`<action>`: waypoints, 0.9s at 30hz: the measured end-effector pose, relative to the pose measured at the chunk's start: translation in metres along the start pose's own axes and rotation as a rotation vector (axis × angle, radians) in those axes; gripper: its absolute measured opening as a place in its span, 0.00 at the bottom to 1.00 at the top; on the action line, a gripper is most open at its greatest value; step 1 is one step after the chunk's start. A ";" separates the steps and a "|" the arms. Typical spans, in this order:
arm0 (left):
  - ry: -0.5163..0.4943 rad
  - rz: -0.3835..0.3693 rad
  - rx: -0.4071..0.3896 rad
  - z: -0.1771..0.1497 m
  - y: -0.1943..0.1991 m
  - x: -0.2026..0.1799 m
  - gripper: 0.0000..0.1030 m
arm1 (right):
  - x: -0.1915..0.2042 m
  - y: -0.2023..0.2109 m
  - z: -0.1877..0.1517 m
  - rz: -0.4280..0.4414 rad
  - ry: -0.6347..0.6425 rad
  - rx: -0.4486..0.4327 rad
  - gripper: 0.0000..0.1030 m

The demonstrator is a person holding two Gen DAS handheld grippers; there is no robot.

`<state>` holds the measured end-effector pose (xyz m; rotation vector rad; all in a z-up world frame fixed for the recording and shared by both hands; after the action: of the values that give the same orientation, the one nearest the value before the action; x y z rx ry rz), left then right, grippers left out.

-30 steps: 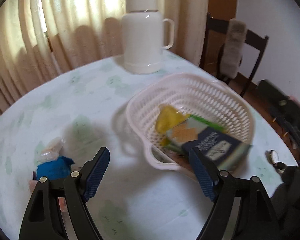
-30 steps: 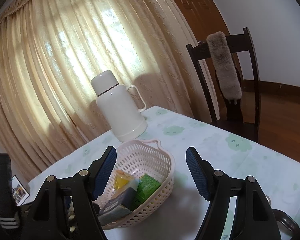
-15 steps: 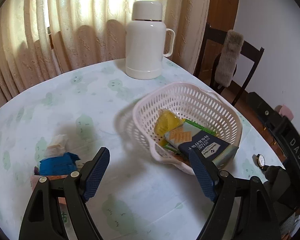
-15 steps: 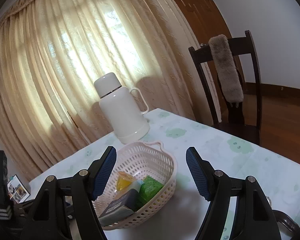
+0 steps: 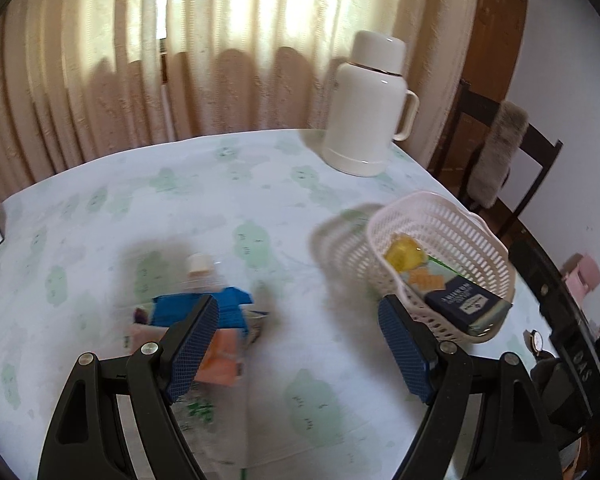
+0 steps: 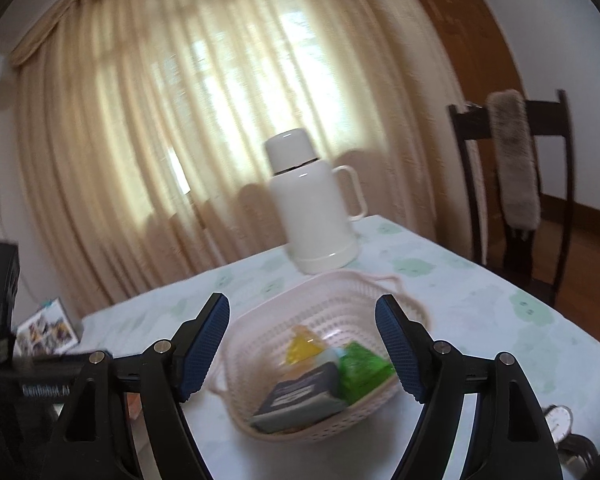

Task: Organize snacks
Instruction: 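Move both grippers toward the remaining snacks on the table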

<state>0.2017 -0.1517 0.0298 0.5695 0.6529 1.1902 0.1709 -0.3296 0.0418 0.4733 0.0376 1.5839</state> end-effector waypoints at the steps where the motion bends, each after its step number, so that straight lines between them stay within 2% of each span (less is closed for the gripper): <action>1: 0.008 0.005 -0.003 -0.001 0.002 0.006 0.77 | 0.006 -0.002 -0.002 0.025 0.011 0.014 0.75; 5: 0.053 0.028 -0.014 -0.006 0.010 0.030 0.77 | 0.032 -0.010 -0.018 0.177 0.039 0.098 0.76; 15: 0.221 0.106 -0.042 -0.013 0.027 0.108 0.77 | 0.085 -0.010 -0.057 0.443 0.117 0.261 0.76; 19: 0.276 0.120 -0.015 -0.026 0.023 0.127 0.77 | 0.093 -0.013 -0.068 0.448 0.152 0.289 0.77; 27: 0.288 0.131 0.044 -0.040 0.004 0.133 0.77 | 0.107 -0.010 -0.078 0.452 0.223 0.295 0.80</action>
<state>0.2013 -0.0203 -0.0167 0.4863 0.8986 1.3981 0.1565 -0.2051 -0.0029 0.5572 0.3600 2.0843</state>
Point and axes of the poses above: each gripper's, at about its wrist camera, not at the fingertips, and y roughly against the way its jaws point, x to its left, z to its top, the point moved 10 cm from there along -y, roughly the way its jaws point, and after that the axes turned 3 degrees about -z, right-handed, at the moved point
